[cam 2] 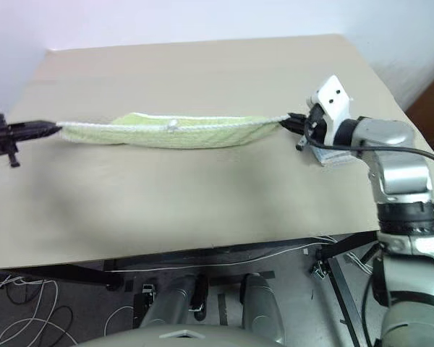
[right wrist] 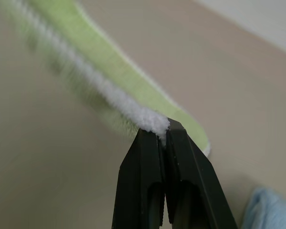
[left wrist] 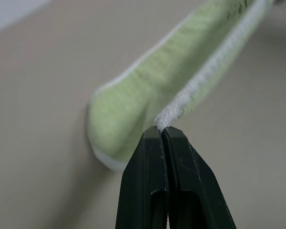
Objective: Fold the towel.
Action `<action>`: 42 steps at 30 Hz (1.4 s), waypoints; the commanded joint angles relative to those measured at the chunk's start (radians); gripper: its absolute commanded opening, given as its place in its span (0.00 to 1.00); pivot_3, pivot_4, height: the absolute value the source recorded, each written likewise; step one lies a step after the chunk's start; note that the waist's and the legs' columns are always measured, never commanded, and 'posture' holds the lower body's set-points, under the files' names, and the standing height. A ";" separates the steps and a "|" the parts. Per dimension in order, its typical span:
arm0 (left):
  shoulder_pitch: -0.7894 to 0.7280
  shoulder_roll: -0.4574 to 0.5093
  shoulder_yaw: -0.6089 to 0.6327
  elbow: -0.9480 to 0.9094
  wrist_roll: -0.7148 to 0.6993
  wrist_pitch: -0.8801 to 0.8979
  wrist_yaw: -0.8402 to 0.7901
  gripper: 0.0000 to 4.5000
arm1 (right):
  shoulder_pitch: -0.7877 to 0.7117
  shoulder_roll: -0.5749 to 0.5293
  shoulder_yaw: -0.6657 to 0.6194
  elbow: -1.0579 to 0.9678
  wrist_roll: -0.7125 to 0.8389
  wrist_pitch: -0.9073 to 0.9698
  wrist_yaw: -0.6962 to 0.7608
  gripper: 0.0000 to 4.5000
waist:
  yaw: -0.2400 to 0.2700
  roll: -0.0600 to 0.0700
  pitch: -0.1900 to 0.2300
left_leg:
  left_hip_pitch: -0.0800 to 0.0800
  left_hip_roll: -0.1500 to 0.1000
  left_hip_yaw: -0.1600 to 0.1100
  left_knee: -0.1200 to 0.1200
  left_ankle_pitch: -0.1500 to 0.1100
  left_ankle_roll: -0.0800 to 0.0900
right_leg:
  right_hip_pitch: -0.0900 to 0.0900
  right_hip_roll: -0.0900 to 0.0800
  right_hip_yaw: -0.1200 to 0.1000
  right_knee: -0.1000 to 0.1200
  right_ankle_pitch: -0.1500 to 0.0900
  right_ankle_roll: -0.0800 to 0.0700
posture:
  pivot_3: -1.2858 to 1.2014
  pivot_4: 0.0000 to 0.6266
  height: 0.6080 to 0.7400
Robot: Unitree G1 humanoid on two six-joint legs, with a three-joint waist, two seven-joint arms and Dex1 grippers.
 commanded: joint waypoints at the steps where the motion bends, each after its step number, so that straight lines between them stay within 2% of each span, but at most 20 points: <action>1: 0.130 0.070 0.047 -0.134 -0.075 0.082 -0.019 0.01 | 0.072 -0.065 -0.064 -0.100 0.060 0.057 0.041 0.00 | 0.001 0.000 0.000 | 0.000 0.000 0.000 0.000 0.000 0.000 | 0.000 0.000 0.000 0.000 0.000 -0.001 | 0.52 0.24 1.00; 4: 0.366 0.122 0.051 -0.290 -0.161 0.155 -0.019 0.01 | 0.169 -0.123 -0.075 -0.151 0.088 0.068 0.099 0.00 | 0.001 0.001 0.000 | 0.000 0.000 0.000 -0.001 -0.001 -0.002 | 0.000 -0.001 0.001 -0.001 -0.001 -0.004 | 0.52 0.24 1.00; 9: 0.636 0.171 0.124 -0.458 -0.265 0.250 -0.019 0.01 | 0.282 -0.174 -0.077 -0.178 0.115 0.052 0.162 0.00 | 0.001 0.001 0.000 | -0.001 0.001 0.000 -0.003 -0.002 -0.003 | -0.002 -0.002 0.002 -0.003 -0.002 -0.005 | 0.52 0.24 1.00; 14: 0.833 0.169 0.196 -0.537 -0.236 0.227 -0.009 0.01 | 0.410 -0.236 -0.119 -0.259 0.178 0.067 0.246 0.00 | 0.004 0.002 0.000 | -0.001 0.001 0.000 -0.005 -0.002 -0.003 | -0.002 -0.002 0.002 -0.005 -0.002 -0.006 | 0.52 0.24 1.00; 18: 1.021 0.169 0.263 -0.633 -0.228 0.228 -0.011 0.01 | 0.565 -0.283 -0.220 -0.333 0.246 0.085 0.324 0.00 | 0.004 0.001 -0.001 | 0.000 0.001 0.001 -0.012 -0.002 -0.003 | -0.002 -0.003 0.002 -0.009 -0.003 -0.007 | 0.52 0.24 1.00; 21: 1.109 0.146 0.316 -0.742 -0.243 0.262 0.025 0.01 | 0.641 -0.281 -0.325 -0.360 0.336 0.127 0.363 0.00 | 0.006 0.002 -0.001 | 0.000 0.001 0.001 -0.016 -0.002 -0.003 | -0.002 -0.003 0.002 -0.014 -0.003 -0.007 | 0.52 0.24 1.00; 24: 1.164 0.137 0.358 -0.821 -0.258 0.311 0.031 0.01 | 0.709 -0.305 -0.359 -0.368 0.328 0.122 0.394 0.00 | 0.006 0.002 -0.001 | 0.000 0.001 0.001 -0.016 -0.002 -0.003 | -0.001 -0.003 0.002 -0.016 -0.003 -0.007 | 0.52 0.24 1.00; 26: 1.143 0.132 0.352 -0.831 -0.253 0.323 0.057 0.01 | 0.721 -0.312 -0.338 -0.356 0.296 0.088 0.391 0.00 | 0.007 0.001 -0.001 | 0.000 0.001 0.001 -0.017 -0.002 -0.003 | 0.000 -0.003 0.001 -0.018 -0.003 -0.007 | 0.52 0.24 1.00; 29: 1.056 0.123 0.304 -0.781 -0.228 0.304 0.087 0.01 | 0.651 -0.291 -0.286 -0.338 0.307 0.082 0.352 0.00 | 0.006 0.002 -0.001 | 0.001 0.001 0.001 -0.018 -0.002 -0.003 | 0.000 -0.003 0.001 -0.018 -0.003 -0.007 | 0.52 0.24 1.00; 35: 0.606 -0.029 0.178 -0.456 -0.140 0.116 0.221 0.01 | 0.411 -0.200 -0.079 -0.137 0.192 -0.020 0.309 0.00 | 0.009 0.003 -0.004 | 0.003 0.001 0.001 -0.016 -0.002 -0.003 | 0.000 -0.003 0.000 -0.018 -0.002 -0.006 | 0.52 0.24 1.00; 42: 0.301 -0.101 0.055 -0.156 -0.027 0.000 0.228 0.01 | 0.161 -0.120 0.052 0.130 0.080 -0.122 0.302 0.00 | 0.006 0.001 -0.004 | -0.001 -0.001 0.001 -0.013 -0.002 -0.002 | -0.002 -0.002 0.000 -0.015 0.002 0.000 | 0.52 0.24 1.00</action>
